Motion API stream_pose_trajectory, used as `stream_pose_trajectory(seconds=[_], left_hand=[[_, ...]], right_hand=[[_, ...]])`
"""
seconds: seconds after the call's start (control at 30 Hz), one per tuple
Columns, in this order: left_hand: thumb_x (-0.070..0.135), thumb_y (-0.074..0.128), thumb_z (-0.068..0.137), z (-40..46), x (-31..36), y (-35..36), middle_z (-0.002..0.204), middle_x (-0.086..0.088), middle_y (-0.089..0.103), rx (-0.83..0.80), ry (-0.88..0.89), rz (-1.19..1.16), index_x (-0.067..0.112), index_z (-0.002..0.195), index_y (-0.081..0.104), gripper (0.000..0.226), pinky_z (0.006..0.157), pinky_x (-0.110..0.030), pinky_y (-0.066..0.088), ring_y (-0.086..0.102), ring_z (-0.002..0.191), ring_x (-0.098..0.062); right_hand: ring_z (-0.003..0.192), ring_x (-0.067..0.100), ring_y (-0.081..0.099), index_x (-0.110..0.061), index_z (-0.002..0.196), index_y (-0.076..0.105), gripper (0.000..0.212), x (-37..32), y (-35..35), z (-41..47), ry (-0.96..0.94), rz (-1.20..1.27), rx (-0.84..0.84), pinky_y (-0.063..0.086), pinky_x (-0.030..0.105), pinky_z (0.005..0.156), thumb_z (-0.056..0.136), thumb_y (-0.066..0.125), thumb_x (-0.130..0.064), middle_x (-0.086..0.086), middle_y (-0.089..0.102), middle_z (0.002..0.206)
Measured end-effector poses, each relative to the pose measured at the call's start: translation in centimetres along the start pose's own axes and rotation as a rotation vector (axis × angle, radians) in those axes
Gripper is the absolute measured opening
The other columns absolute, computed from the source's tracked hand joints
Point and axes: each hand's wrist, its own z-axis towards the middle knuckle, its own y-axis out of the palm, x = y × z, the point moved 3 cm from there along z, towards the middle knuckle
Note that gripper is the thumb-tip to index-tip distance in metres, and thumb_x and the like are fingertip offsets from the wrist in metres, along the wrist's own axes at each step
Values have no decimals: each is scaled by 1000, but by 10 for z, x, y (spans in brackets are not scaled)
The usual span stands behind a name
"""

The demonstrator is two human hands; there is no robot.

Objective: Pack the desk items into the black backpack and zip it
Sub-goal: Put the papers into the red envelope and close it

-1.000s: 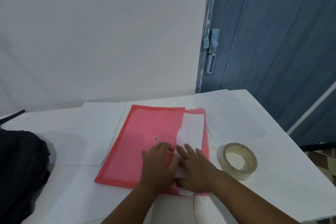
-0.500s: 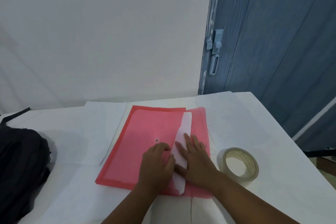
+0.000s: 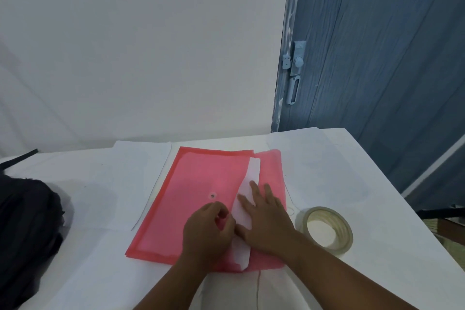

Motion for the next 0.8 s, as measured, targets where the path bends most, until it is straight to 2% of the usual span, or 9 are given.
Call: stream_pose_trajectory(seconds=[0.17, 0.27, 0.37, 0.43, 0.5, 0.53, 0.63, 0.73, 0.8], left_hand=[[22, 53, 82, 0, 13, 6, 68, 9, 54, 81, 147, -78, 15, 70, 60, 15, 51, -32, 48, 49, 59, -11], [18, 53, 81, 5, 19, 4, 72, 13, 51, 93, 185, -125, 15, 72, 59, 12, 59, -33, 48, 49, 66, -12], [19, 52, 82, 9, 17, 2, 75, 15, 52, 88, 161, -166, 17, 72, 57, 12, 83, -36, 50, 51, 73, -11], [22, 52, 84, 11, 10, 5, 76, 14, 53, 57, 92, -187, 18, 73, 57, 13, 89, -42, 50, 54, 77, -11], [25, 52, 84, 10, 5, 9, 79, 14, 55, 30, 31, -191, 20, 76, 59, 11, 82, -46, 52, 56, 80, -10], [27, 51, 83, 8, 4, 12, 81, 14, 56, 21, 11, -186, 21, 78, 60, 12, 79, -46, 51, 55, 82, -7], [33, 48, 83, 5, 6, 20, 84, 14, 59, 11, -26, -155, 22, 80, 60, 16, 82, -49, 47, 50, 89, 2], [36, 45, 87, 5, 9, 27, 85, 14, 59, 10, -50, -139, 25, 81, 58, 18, 86, -50, 47, 51, 89, -2], [34, 44, 88, 7, 11, 30, 84, 14, 58, 17, -72, -175, 26, 81, 57, 16, 85, -49, 49, 56, 87, -11]], right_hand=[[151, 35, -19, -36, 158, 2, 95, -7, 6, 3, -139, -149, -84, -16, 59, 118, 72, -2, -76, 7, -11, 167], [150, 35, -22, -40, 157, -5, 77, -12, 6, 11, -140, -139, -111, -15, 62, 117, 90, 22, -69, 4, -16, 166], [152, 35, -16, -36, 158, -2, 74, -12, 5, 19, -141, -23, -130, -12, 61, 119, 98, 37, -57, 4, -12, 167], [152, 35, 7, -26, 158, 18, 66, -7, -4, 19, -162, 117, -94, 5, 58, 123, 100, 39, -48, 5, 12, 166], [136, 28, 39, -16, 144, 47, 48, 5, -22, 15, -171, 207, 19, 32, 51, 116, 100, 44, -33, 6, 46, 148], [132, 25, 43, -14, 140, 52, 42, 11, -32, 12, -145, 227, 61, 36, 46, 114, 100, 46, -28, 4, 52, 142], [146, 24, 29, -22, 146, 46, 46, 20, -47, 3, -123, 132, 46, 23, 42, 121, 102, 47, -32, -3, 45, 151], [150, 36, 16, -31, 148, 38, 47, 12, -38, 1, -215, -86, -121, 3, 61, 121, 102, 38, -37, 3, 38, 153], [151, 41, -2, -40, 154, 22, 55, 10, -24, 1, -190, -114, -211, -6, 67, 118, 102, 37, -43, 7, 19, 163]])
